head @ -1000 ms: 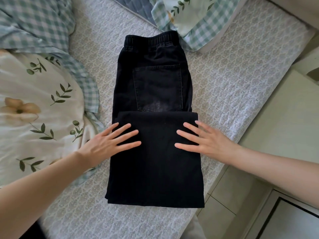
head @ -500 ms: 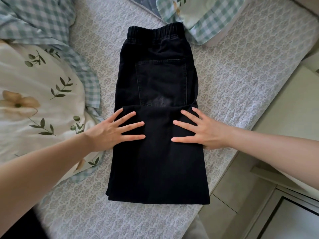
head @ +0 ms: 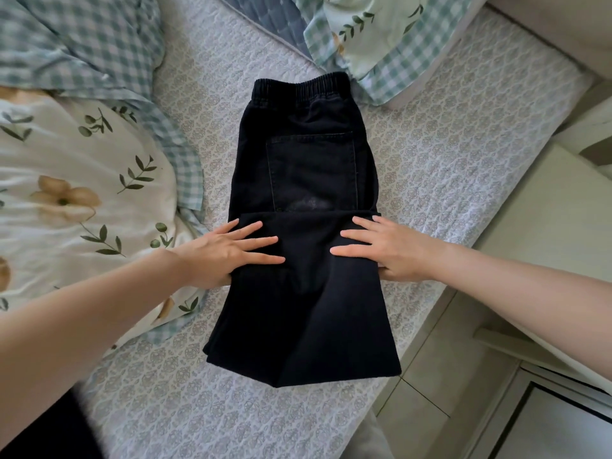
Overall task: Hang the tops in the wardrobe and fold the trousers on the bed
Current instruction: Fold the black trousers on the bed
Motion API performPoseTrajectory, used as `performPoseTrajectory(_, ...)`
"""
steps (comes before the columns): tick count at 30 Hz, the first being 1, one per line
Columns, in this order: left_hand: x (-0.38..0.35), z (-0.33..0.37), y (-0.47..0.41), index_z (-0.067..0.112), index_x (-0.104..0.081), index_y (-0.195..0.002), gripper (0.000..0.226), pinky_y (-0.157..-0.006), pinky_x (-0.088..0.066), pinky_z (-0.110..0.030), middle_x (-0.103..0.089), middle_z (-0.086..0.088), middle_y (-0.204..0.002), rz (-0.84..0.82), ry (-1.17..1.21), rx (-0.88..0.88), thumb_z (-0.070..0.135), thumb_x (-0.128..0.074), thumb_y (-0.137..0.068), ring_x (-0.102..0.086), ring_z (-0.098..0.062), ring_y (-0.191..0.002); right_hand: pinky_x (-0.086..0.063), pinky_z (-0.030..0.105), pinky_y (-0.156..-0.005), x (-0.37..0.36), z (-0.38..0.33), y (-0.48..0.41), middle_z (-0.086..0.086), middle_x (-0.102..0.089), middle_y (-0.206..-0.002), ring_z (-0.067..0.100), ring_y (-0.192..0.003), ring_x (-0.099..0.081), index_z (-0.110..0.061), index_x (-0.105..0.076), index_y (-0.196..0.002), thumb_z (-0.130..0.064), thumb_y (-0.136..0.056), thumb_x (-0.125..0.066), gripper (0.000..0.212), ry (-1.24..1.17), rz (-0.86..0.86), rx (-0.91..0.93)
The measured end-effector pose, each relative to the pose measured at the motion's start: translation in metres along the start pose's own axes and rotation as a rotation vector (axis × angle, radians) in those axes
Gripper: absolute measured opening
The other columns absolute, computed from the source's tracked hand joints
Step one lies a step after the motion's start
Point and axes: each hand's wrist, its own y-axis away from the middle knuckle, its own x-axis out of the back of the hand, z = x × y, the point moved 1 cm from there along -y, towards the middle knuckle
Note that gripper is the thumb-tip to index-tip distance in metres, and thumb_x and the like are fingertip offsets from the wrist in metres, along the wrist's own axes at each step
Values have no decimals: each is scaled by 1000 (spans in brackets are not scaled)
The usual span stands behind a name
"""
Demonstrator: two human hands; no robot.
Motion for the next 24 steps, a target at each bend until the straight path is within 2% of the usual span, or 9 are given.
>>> performPoseTrajectory(6,-11,54,28,65,10,-142,98,-119,14,-46,12,21,-161,-82,181,-65,13,-55,-91,24,-15,-147,-10,51,-120,-10,-33,37,8,-1,-163,35,-148,3,-55,-7,-147,-45,-99,-41,60,-40,-173,-2)
performPoseTrajectory(10,-25,75,61,67,-30,-137,71,-121,-3,-30,-31,34,-150,-162,775,12,14,-55,-96,-14,9,-145,-28,31,-114,-14,-49,65,-6,-26,-158,13,-145,-23,-57,-24,-142,-45,-97,-43,50,-509,-229,-61)
performPoseTrajectory(12,-23,92,51,38,-72,-111,34,-116,-32,-38,-71,14,-113,-64,1149,400,11,-62,-95,-55,4,-121,-39,27,-105,-19,-46,65,-8,-53,-138,10,-128,-49,-40,-45,-137,-36,-100,-43,38,-757,-190,-207)
performPoseTrajectory(14,-25,93,57,-15,-65,-82,21,-99,-45,-52,-63,-30,-81,-60,1103,743,5,-70,-87,-62,-38,-109,-49,34,-96,-24,-36,55,3,-65,-122,19,-112,-62,-22,-57,-128,-27,-103,-41,30,-964,-131,-472)
performPoseTrajectory(15,-26,92,51,-14,-63,-88,42,-93,-48,-49,-62,-33,-80,-63,1250,936,27,-74,-86,-59,-49,-104,-53,34,-90,-24,-33,47,6,-68,-116,19,-102,-66,-19,-60,-123,-32,-103,-39,31,-1117,-59,-591)
performPoseTrajectory(17,-33,72,31,23,-65,-116,71,-95,-50,-39,-71,0,-106,266,1579,973,81,-43,-82,-63,-27,-110,-58,34,-78,-21,-29,28,9,-70,-109,20,-90,-70,-18,-62,-119,-54,-100,-31,51,-1364,76,-815)
performPoseTrajectory(18,-27,66,31,29,-61,-126,80,-98,-49,-36,-68,9,-112,344,1774,910,86,-35,-76,-63,-17,-111,-57,38,-83,-23,-27,21,10,-68,-115,22,-98,-68,-17,-60,-123,-63,-97,-24,63,-1388,108,-913)
performPoseTrajectory(21,-41,67,33,26,-62,-127,61,-78,-54,-24,-72,11,-112,419,1808,850,65,-60,-79,-70,-7,-98,-35,50,-111,-30,-32,9,11,-45,-147,31,-134,-43,-13,-39,-146,-70,-93,-17,81,-1394,151,-1045)
performPoseTrajectory(24,-56,88,27,27,-62,-122,38,-65,-51,-12,-73,12,-108,446,1727,858,39,-71,-87,-70,-1,-90,-36,34,-108,-35,-47,16,-6,-46,-142,17,-133,-41,-17,-39,-145,-65,-94,-24,72,-1423,208,-924)
